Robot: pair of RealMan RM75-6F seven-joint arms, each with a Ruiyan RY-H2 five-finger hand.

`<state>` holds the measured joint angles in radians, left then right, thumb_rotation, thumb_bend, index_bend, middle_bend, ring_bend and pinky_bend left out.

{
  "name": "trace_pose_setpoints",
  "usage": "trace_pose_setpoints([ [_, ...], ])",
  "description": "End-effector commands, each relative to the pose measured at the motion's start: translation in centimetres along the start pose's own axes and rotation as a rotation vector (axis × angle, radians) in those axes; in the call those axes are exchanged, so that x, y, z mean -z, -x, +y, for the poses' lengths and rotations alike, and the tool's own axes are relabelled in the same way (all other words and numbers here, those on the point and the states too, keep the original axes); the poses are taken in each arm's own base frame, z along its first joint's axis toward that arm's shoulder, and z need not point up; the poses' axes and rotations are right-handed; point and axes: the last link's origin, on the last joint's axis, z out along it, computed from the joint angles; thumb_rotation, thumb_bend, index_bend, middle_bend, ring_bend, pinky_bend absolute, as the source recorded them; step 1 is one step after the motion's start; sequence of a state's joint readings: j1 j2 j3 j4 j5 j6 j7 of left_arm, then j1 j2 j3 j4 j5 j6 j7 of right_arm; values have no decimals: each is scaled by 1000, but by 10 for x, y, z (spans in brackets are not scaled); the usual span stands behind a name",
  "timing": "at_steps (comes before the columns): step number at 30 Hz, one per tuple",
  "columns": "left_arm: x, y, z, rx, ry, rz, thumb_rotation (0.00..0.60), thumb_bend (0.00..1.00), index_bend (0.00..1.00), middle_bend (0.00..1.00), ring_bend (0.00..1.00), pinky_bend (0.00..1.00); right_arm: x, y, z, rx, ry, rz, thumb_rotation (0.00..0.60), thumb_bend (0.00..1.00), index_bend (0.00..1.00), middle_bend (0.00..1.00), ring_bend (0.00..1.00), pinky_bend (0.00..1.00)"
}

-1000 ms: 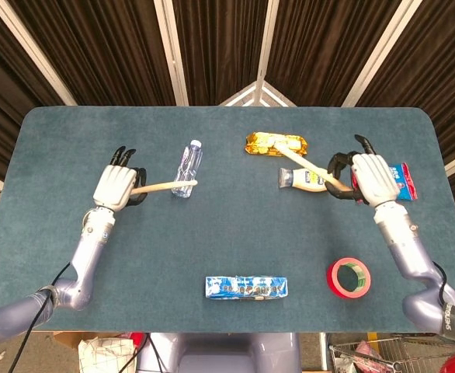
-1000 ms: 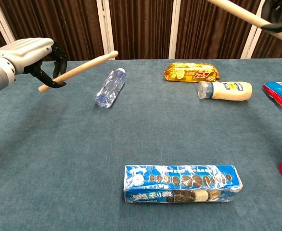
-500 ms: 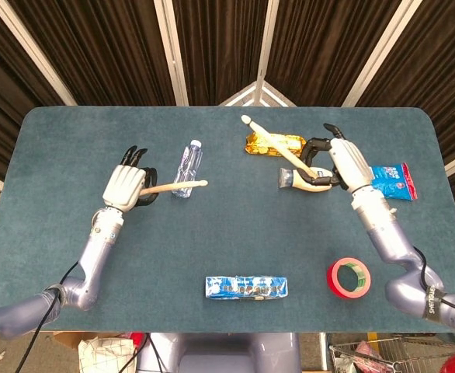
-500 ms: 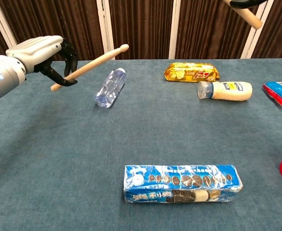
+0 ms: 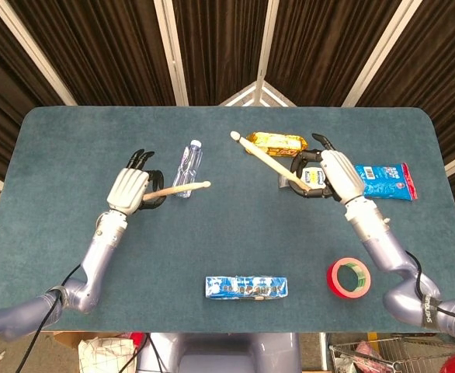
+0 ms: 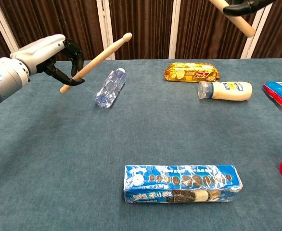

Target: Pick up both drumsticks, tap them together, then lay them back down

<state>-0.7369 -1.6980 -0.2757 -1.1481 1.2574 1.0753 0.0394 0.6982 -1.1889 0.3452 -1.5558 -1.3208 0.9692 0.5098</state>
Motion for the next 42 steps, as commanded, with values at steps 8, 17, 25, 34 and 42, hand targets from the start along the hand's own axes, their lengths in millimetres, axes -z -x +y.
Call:
trace_pose_setpoints([
  [8,5,7,30,238,66,-60,600,403,644,635,117,0,8,6,7,4,-2,-18,600,451,804,658,458,14],
  [17,1,11,59,377,89,-87,600,403,651,640,117,0,9,12,3,-16,-10,-37,600,452,804,658,458,14],
  [25,-3,9,72,403,75,-77,600,403,662,656,117,0,9,10,0,-10,-10,-34,600,452,804,659,458,14],
  [34,-17,-8,87,358,27,-71,600,403,669,665,117,0,13,8,4,-1,6,-39,600,453,804,658,458,14],
  [42,-26,-22,109,349,-18,-67,600,403,671,668,117,0,15,8,1,4,-3,-51,600,453,805,658,457,14],
])
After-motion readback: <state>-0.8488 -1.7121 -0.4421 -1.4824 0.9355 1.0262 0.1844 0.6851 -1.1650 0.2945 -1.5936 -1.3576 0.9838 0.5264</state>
